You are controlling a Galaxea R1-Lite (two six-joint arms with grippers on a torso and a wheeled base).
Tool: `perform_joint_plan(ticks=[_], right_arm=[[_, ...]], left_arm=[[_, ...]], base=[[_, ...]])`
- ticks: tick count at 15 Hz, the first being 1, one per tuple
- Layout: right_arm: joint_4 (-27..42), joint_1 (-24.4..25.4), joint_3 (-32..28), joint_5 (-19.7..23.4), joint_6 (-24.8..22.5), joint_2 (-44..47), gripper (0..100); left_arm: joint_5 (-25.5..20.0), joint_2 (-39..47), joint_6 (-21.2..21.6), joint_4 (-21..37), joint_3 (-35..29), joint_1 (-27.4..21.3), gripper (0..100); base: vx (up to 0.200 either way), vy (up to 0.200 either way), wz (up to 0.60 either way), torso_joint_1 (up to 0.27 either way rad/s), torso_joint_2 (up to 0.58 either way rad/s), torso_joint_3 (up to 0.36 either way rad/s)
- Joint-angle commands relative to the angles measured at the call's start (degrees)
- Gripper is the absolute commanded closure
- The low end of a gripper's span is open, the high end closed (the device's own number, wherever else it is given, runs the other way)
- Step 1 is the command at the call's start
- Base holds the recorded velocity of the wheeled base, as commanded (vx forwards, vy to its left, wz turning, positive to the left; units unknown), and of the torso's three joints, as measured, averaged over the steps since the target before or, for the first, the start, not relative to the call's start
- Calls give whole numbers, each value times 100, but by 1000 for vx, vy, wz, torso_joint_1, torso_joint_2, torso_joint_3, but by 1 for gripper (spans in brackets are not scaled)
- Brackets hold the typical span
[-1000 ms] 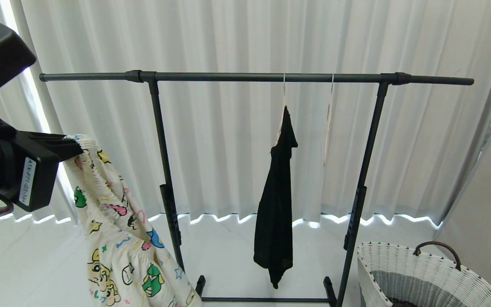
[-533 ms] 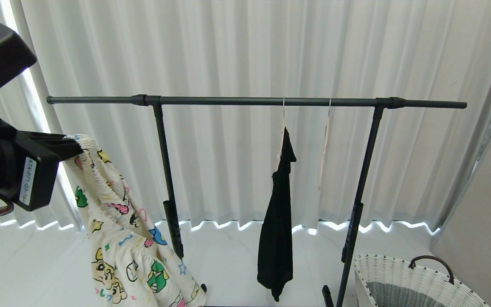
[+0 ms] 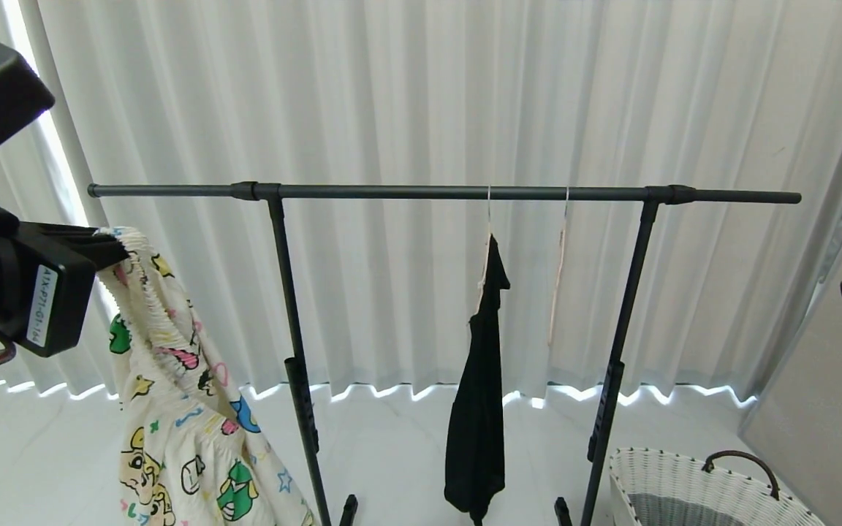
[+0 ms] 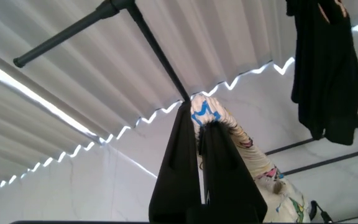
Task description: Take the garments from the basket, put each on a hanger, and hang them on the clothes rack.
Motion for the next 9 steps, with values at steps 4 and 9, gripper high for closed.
perform_joint_plan(ticks=[4,9], right_arm=[[0,-7,8,10,37,15,0],[0,-472,157,687,63,120,0]], left_arm=[[12,30,-10,1,33,-3,100],[12,39,-10,1,50,-12,100]], base=[[0,200,0,8,1,-1],[0,0,0,0,0,0]])
